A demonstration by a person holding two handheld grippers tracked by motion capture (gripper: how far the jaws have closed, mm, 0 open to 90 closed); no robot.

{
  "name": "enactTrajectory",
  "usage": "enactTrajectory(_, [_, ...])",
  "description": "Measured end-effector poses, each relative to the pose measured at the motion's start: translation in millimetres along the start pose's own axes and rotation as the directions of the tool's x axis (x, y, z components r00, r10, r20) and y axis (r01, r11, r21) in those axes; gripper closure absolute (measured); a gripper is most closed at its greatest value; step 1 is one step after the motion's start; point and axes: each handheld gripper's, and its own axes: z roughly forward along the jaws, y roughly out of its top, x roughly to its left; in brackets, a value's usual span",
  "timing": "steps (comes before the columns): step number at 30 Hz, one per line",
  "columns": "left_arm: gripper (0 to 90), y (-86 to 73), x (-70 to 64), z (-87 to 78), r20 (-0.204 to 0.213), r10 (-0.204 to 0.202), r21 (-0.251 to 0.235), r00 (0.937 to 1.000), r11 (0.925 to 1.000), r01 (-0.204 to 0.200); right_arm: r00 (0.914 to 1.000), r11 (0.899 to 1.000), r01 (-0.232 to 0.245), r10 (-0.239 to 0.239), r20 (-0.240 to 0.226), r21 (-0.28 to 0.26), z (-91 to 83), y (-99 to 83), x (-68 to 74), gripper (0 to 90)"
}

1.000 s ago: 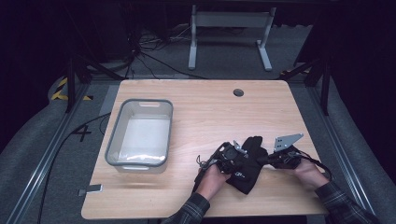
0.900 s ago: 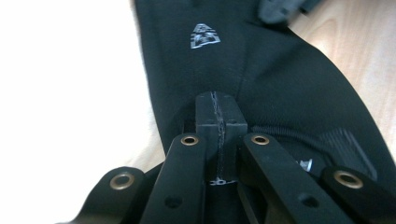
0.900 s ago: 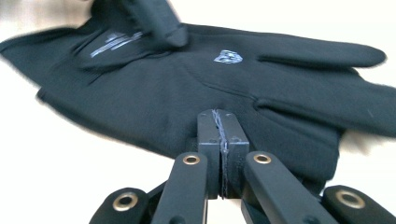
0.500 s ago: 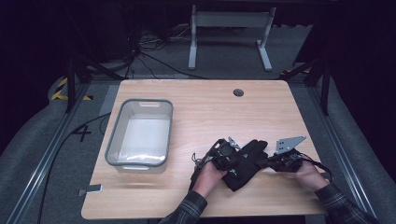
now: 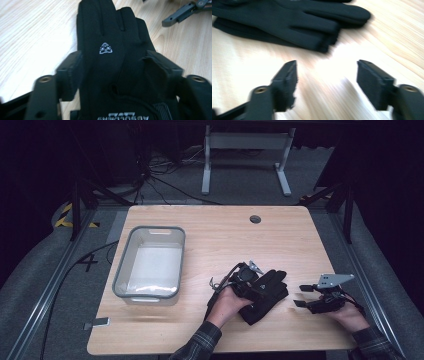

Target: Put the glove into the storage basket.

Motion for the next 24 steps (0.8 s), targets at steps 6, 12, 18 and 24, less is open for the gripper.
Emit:
enactTrajectory(6, [15.3,1.9,-4.6,15.9,-0.018,0.003,0.027,0.9998,0.9996,-0.002,0.9968,0.999,-0.035,0.035,0.072,0.001,-5.2,-13.4,-9.3,17.6])
enactTrajectory(12, [12.5,-1.4,-5.5,24.9,-0.048,0.016,0.045,0.9987,0.9989,-0.014,0.9948,0.999,-0.028,0.025,0.099,0.025,1.5,-14.5,-9.2,14.1])
enactTrajectory(18, [8.8,-4.4,-4.1,31.3,-0.051,0.023,0.059,0.9985,0.9981,-0.020,0.9953,1.000,-0.023,0.021,0.094,0.015,2.1,-16.1,-9.1,12.0])
enactTrajectory(24, [10.4,-7.4,-3.9,34.4,-0.049,0.025,0.066,0.9985,0.9976,-0.022,0.9965,1.000,-0.013,0.012,0.082,0.008,3.1,-17.6,-8.7,8.5])
